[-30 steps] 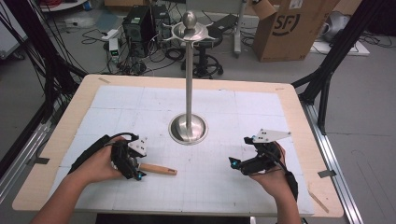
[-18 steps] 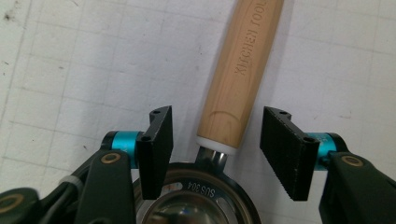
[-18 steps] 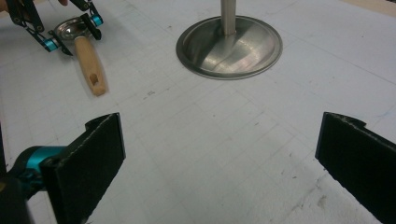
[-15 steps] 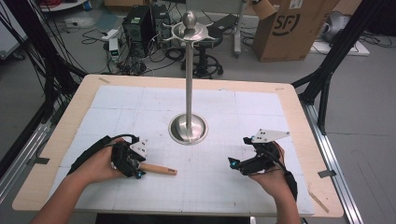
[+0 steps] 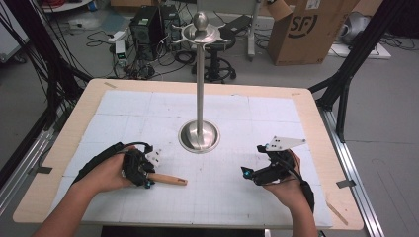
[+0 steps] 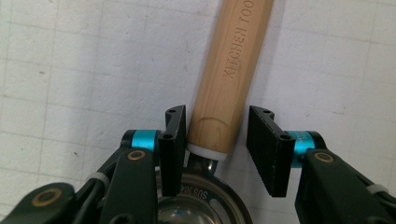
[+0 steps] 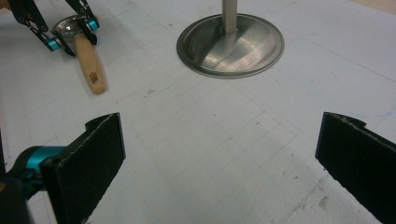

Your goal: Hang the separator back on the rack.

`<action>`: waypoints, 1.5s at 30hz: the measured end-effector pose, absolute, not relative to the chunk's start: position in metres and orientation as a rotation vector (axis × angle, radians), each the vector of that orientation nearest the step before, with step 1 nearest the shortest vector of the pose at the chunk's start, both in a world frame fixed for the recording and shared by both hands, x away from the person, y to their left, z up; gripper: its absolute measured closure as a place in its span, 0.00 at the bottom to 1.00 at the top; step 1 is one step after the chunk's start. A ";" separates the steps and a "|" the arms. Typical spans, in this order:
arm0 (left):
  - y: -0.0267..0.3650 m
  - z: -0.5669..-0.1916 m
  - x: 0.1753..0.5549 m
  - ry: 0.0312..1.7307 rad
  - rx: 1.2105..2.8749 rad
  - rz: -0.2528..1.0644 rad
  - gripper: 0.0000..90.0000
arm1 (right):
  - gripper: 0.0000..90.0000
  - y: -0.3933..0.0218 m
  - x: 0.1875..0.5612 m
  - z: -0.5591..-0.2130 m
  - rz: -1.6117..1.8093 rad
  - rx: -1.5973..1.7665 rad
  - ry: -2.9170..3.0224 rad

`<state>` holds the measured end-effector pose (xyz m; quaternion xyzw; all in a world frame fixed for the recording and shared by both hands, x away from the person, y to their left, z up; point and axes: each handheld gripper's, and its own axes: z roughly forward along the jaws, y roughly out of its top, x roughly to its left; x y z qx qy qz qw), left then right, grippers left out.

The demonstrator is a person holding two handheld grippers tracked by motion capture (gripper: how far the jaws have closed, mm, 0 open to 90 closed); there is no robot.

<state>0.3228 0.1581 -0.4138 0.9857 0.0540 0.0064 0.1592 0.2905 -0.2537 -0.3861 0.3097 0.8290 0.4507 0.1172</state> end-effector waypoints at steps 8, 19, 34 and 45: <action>0.159 -0.413 0.325 0.141 2.823 0.015 0.72 | 0.00 -0.254 0.291 -0.386 1.319 0.905 2.426; 0.162 -0.414 0.329 0.192 2.806 -0.021 0.76 | 0.00 -0.254 0.290 -0.386 1.318 0.909 2.429; 0.168 -0.411 0.329 0.200 2.786 -0.024 0.77 | 0.00 -0.254 0.291 -0.387 1.318 0.915 2.431; 0.193 -0.376 0.326 0.268 2.577 0.055 0.77 | 0.00 -0.253 0.291 -0.387 1.318 0.918 2.434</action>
